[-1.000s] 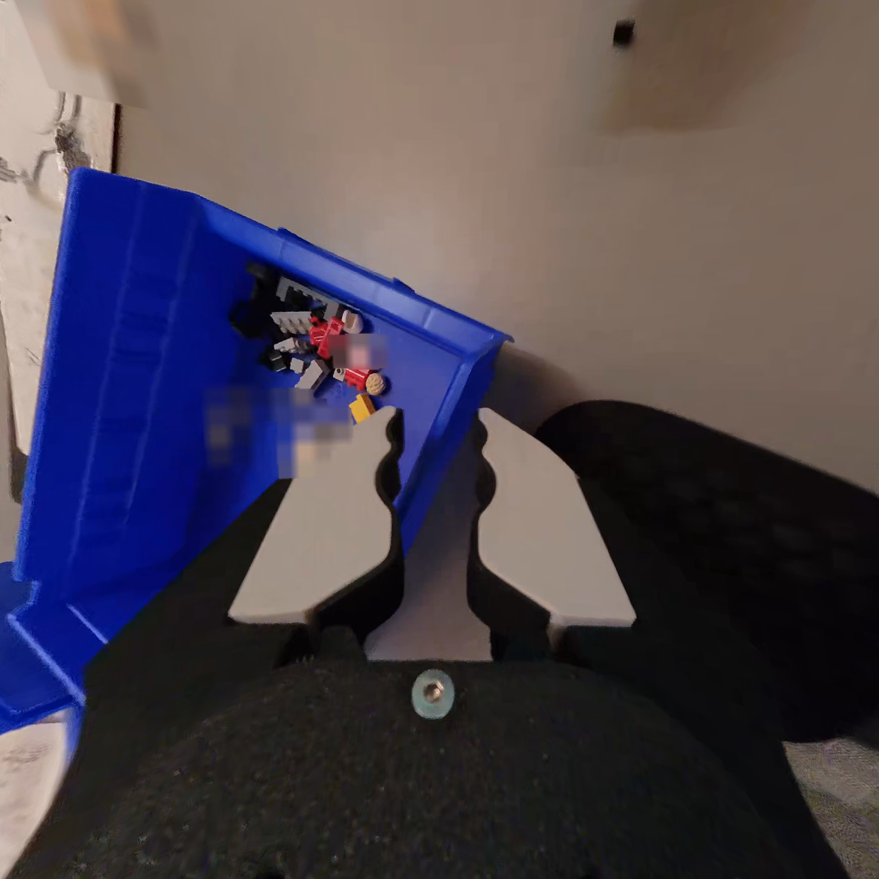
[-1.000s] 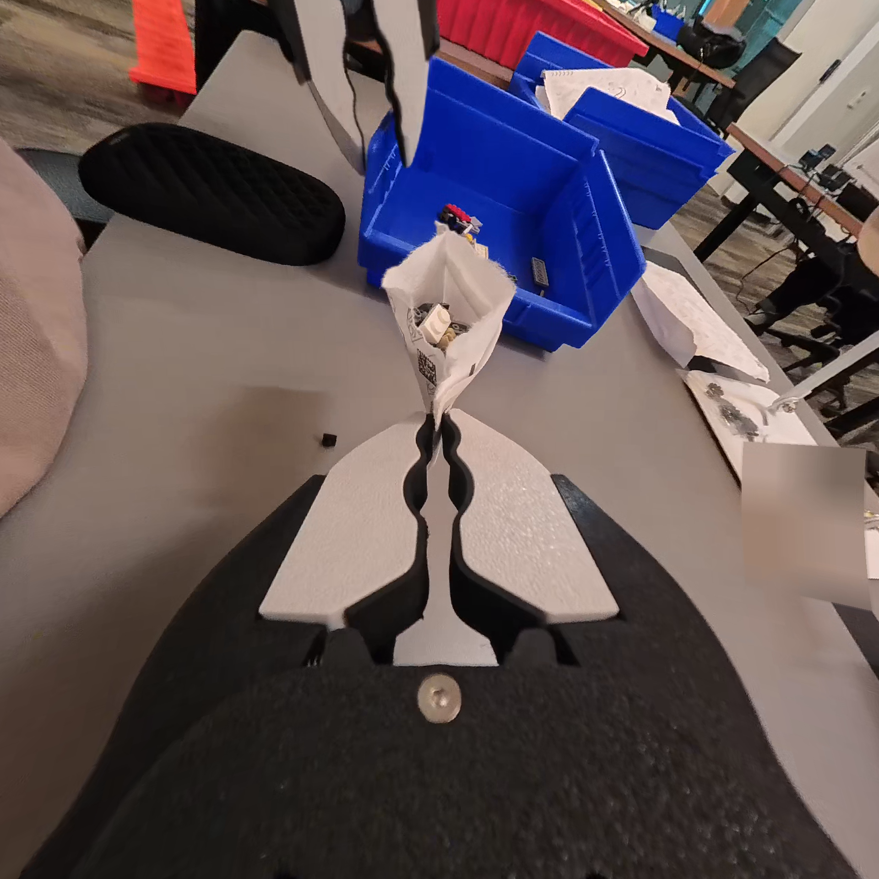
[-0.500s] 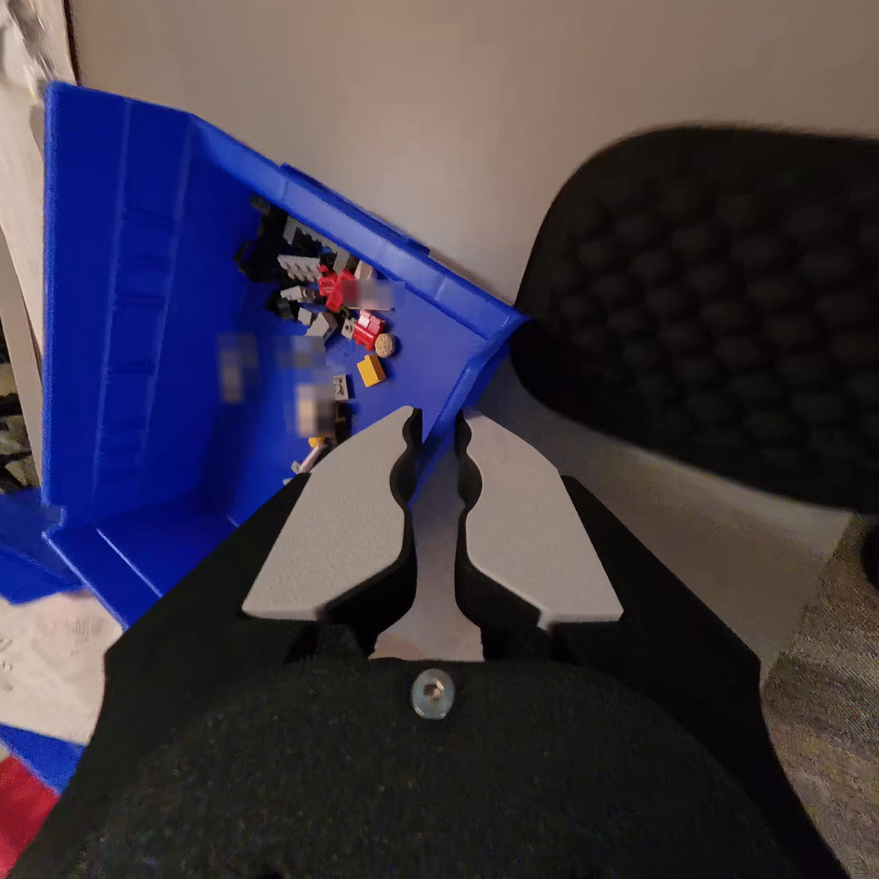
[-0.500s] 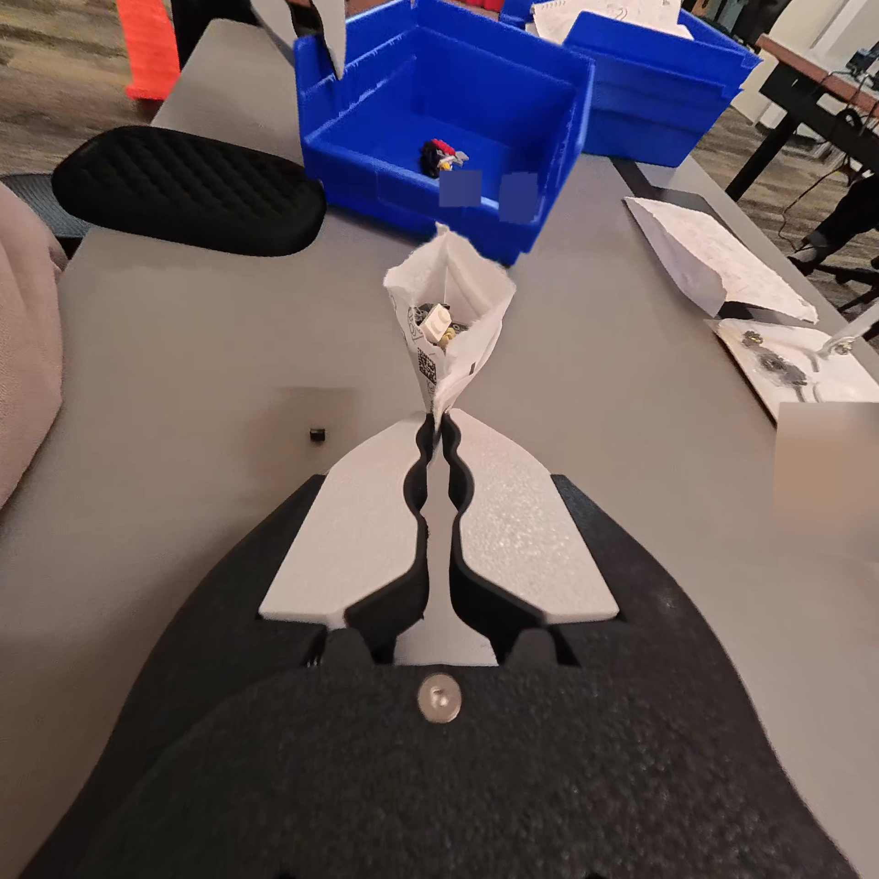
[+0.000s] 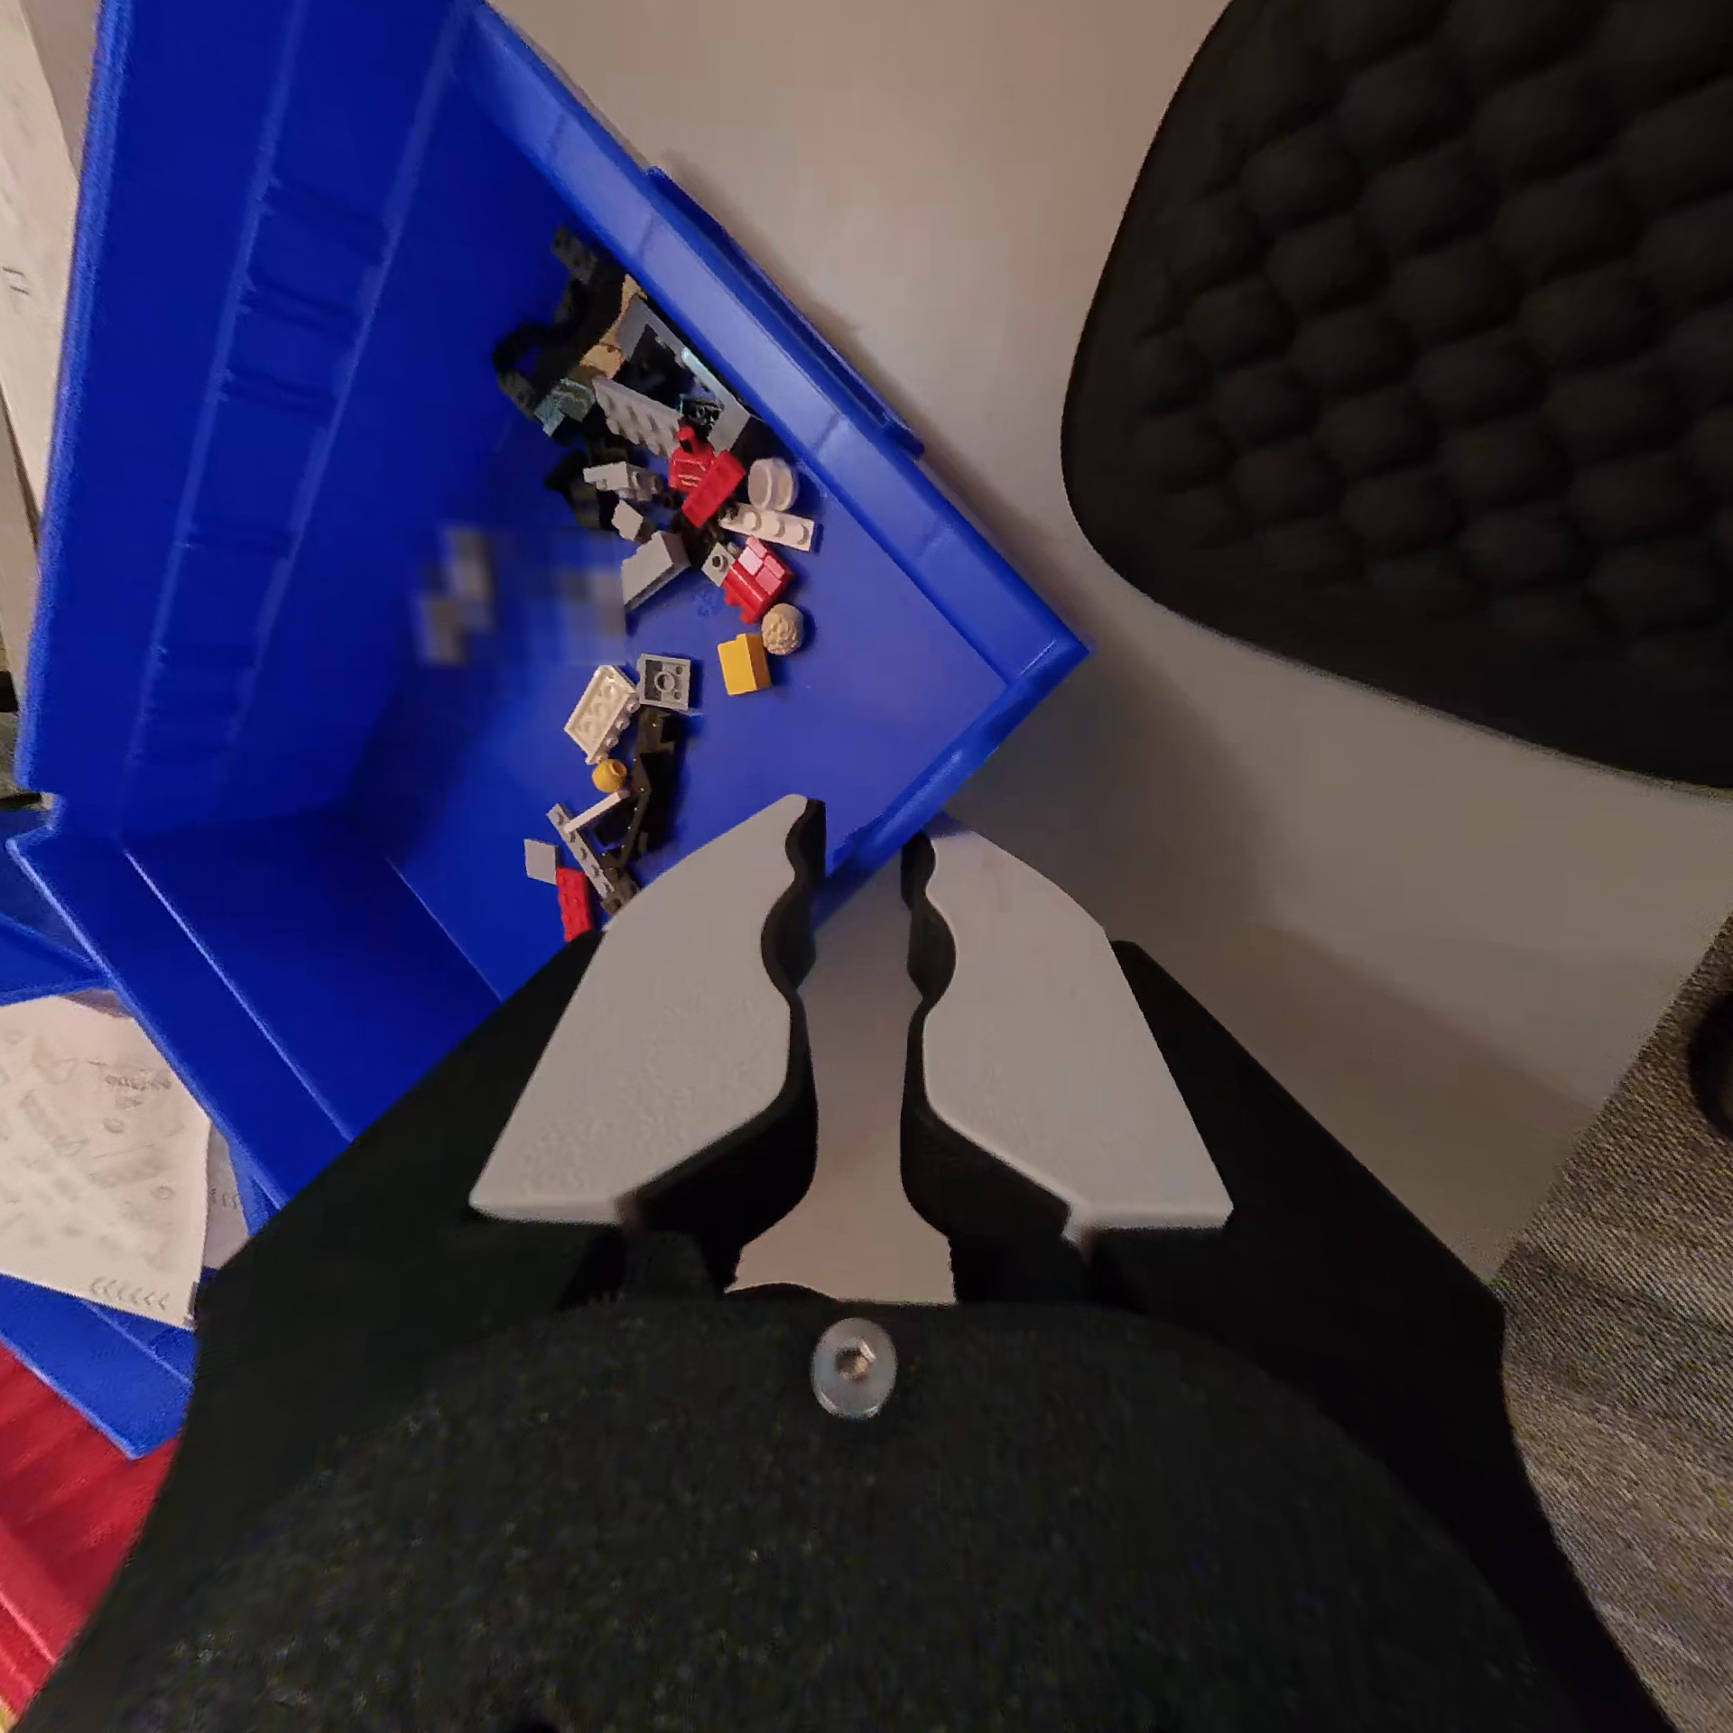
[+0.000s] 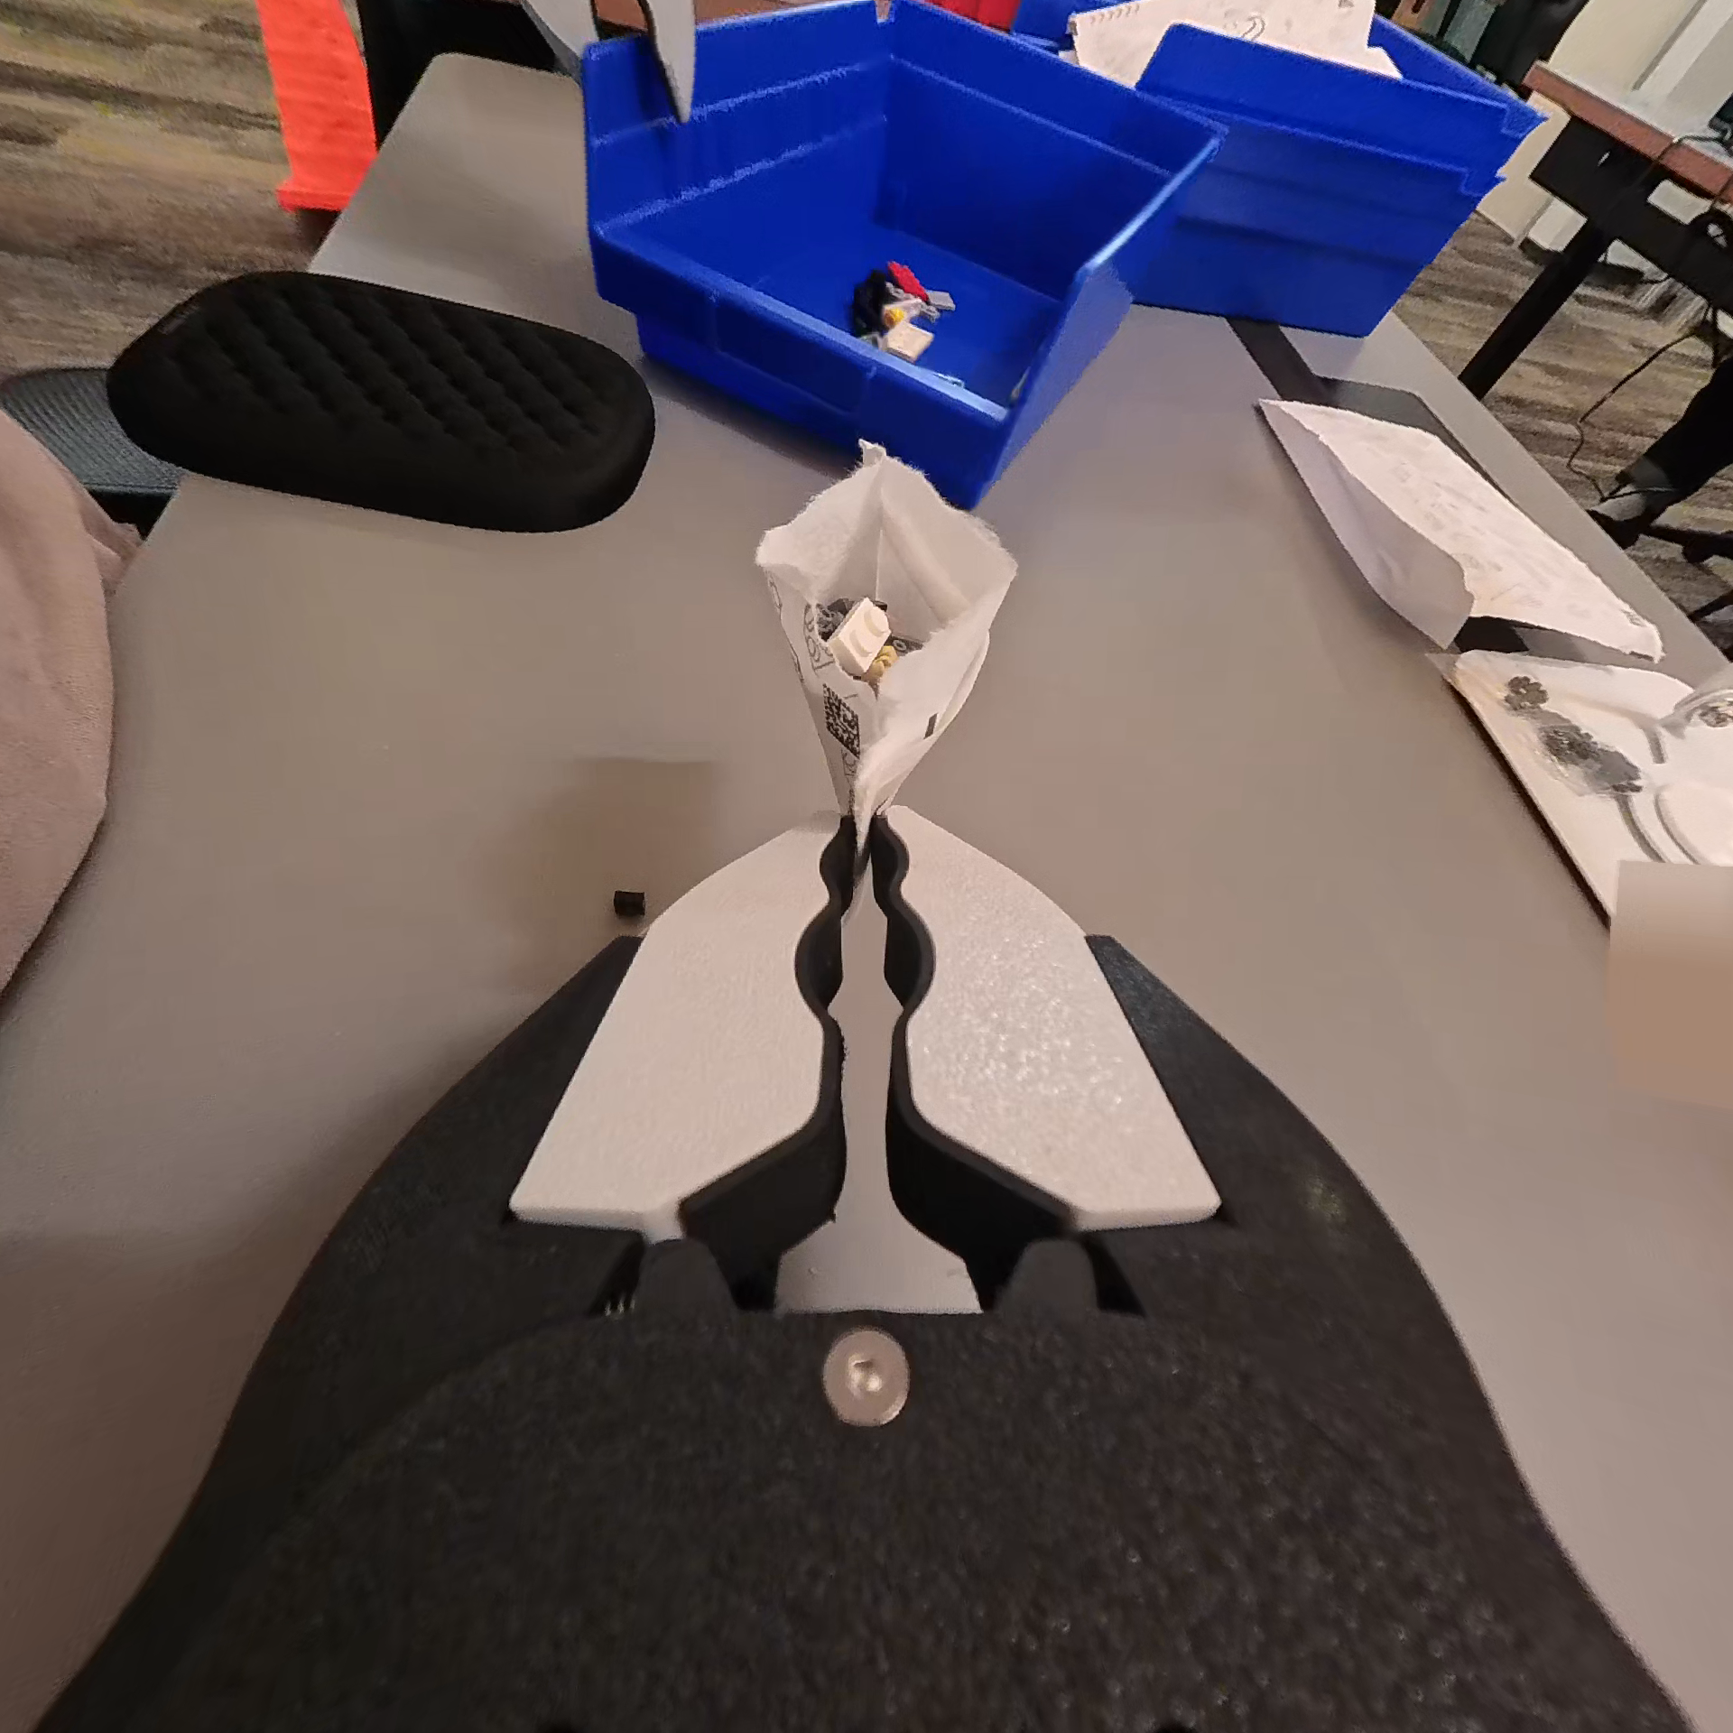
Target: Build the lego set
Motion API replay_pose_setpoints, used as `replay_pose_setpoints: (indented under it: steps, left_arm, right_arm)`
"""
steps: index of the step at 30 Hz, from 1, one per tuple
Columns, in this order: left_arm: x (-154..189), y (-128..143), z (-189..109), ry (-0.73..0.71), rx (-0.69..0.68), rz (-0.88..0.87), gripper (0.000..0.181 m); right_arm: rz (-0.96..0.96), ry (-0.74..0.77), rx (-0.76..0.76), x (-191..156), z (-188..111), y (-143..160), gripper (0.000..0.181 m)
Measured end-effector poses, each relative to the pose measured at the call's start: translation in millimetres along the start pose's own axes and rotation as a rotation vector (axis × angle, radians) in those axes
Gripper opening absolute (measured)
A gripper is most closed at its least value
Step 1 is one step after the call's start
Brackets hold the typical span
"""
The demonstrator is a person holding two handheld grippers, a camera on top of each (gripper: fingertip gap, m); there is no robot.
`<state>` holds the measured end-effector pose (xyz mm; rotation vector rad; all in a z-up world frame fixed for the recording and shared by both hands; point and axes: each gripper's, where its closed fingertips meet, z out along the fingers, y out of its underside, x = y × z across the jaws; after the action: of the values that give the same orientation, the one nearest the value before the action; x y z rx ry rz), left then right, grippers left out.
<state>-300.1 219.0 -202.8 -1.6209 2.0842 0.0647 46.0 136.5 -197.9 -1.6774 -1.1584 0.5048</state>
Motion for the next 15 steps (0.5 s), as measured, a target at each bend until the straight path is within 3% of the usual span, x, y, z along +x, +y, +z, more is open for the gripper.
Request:
replay_pose_setpoints:
  steps: [5,9,15]
  left_arm:
    - [-3,-8,4,-0.004,0.014,0.025,0.015]
    - [0,2,0,0.020,-0.018,0.032,0.015]
    - [-1,9,-7,-0.016,-0.028,-0.087,0.021]
  right_arm:
    - [-0.001,0.009,-0.003,-1,-4,-2,0.003]
    - [0.005,0.021,-0.004,-1,-9,-1,0.003]
    - [0.042,0.029,0.023,2,-13,0,0.003]
